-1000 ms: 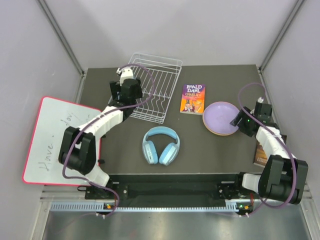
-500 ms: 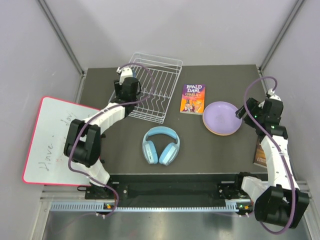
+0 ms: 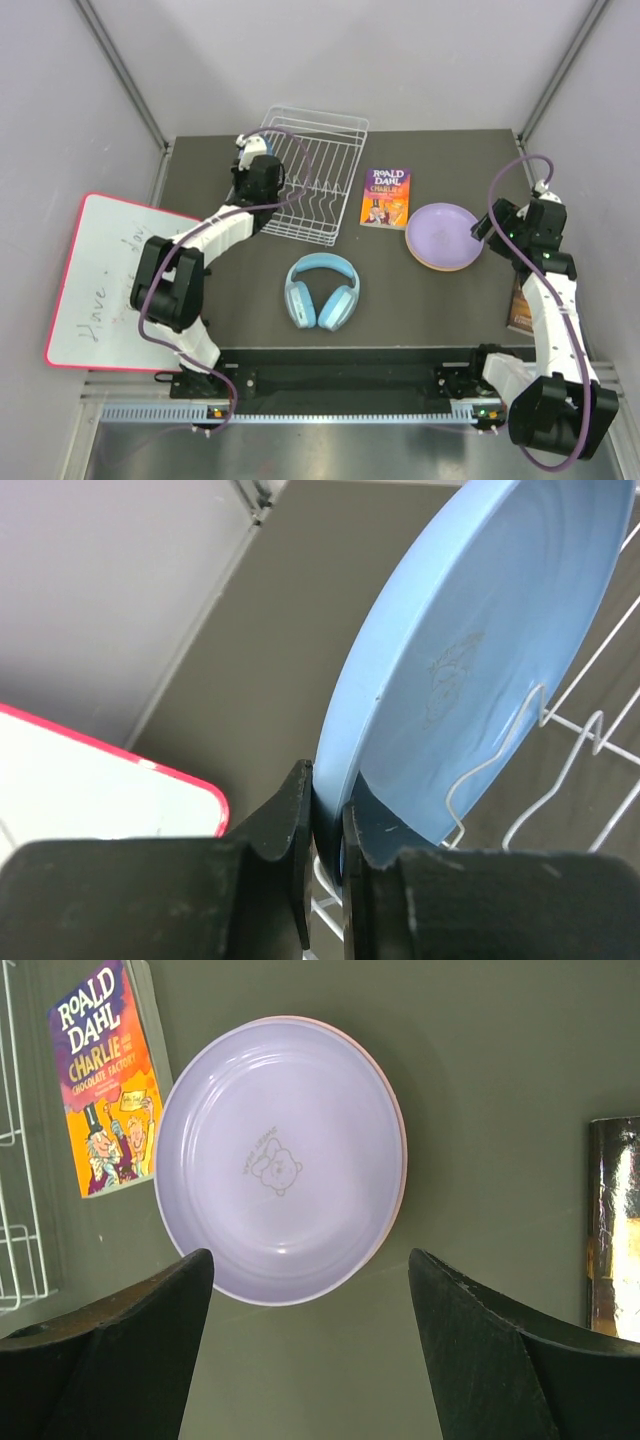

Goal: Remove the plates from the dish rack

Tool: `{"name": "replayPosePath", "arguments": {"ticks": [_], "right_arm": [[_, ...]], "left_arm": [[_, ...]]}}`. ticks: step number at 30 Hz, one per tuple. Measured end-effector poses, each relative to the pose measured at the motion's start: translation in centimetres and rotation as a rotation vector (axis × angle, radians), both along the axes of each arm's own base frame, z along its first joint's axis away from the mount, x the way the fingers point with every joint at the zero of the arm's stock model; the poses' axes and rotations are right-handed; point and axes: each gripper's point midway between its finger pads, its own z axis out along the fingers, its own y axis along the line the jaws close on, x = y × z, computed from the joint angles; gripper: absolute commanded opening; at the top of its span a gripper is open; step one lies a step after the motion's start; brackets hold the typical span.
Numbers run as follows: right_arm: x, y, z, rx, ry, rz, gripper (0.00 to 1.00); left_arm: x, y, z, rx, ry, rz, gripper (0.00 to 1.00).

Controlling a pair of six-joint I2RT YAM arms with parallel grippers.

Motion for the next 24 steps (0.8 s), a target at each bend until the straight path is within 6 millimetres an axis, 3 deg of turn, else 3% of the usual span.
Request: {"name": "replayPosePath", "arguments": {"ticks": [8, 16, 19, 24], "right_arm": [[-0.2, 0.2, 0.1, 0.004, 0.0, 0.005, 0.8], [-0.5, 0.6, 0.7, 0.011, -0.024, 0.021, 0.81], [-0.7, 1.5, 0.9, 0.04, -0.044, 0.061, 0.82], [-0.4, 4.9, 2.5, 0.157, -0.144, 0.185, 0.83]], "left_arm": [[-1.0, 0.3, 3.8, 0.202, -0.093, 0.153, 0.0], [-2.1, 0.2, 6.8, 0.207, -0.175, 0.223, 0.0], [-2.6, -1.4, 7.7, 0.165, -0.161, 0.136, 0.0], [-3.5, -8.0, 11.5, -0.151, -0.21, -0.23, 0.0]]}}
